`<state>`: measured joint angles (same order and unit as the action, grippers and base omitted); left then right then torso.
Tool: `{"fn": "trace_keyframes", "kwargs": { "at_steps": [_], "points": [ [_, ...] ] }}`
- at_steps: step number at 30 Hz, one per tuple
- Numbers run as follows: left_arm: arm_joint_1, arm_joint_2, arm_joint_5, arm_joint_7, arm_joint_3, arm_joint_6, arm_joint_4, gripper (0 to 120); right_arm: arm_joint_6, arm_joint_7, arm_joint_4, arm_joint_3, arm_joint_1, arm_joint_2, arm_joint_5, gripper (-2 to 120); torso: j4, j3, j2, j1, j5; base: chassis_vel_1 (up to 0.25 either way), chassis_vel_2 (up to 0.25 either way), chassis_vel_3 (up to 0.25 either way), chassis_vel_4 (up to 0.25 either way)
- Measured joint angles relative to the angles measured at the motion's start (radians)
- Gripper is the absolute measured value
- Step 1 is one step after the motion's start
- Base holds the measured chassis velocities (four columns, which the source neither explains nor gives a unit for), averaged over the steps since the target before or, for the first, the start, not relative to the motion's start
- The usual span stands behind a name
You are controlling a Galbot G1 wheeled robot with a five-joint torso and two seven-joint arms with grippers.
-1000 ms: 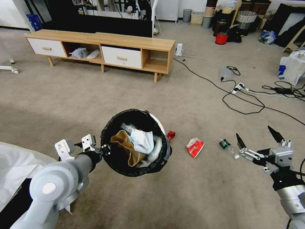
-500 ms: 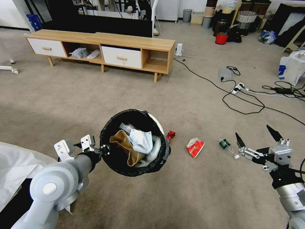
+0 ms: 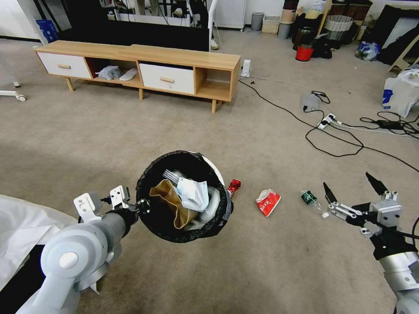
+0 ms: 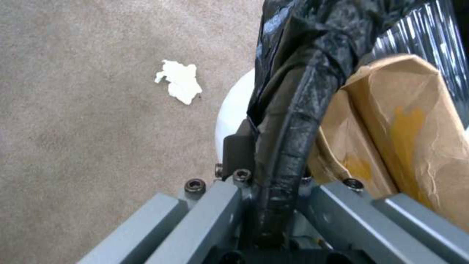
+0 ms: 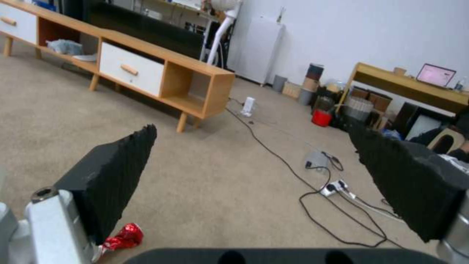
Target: Pick up the trash bin and place the garbage on the floor into it.
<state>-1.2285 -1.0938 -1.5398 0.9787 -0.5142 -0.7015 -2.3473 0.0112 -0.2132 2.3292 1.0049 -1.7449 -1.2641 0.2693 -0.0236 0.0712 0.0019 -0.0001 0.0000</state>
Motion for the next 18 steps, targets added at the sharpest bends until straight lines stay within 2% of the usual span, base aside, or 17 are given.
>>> {"fn": "trace_keyframes", "kwargs": {
  "at_steps": [18],
  "points": [
    [-0.003, 0.003, 0.004, -0.002, 0.000, 0.001, -0.004, 0, -0.001, -0.008, 0.004, 0.017, -0.005, 0.002, 0.012, 100, 0.0000, 0.000, 0.000, 0.000, 0.0000, -0.021, 0.023, 0.022, -0.020]
  ]
}}
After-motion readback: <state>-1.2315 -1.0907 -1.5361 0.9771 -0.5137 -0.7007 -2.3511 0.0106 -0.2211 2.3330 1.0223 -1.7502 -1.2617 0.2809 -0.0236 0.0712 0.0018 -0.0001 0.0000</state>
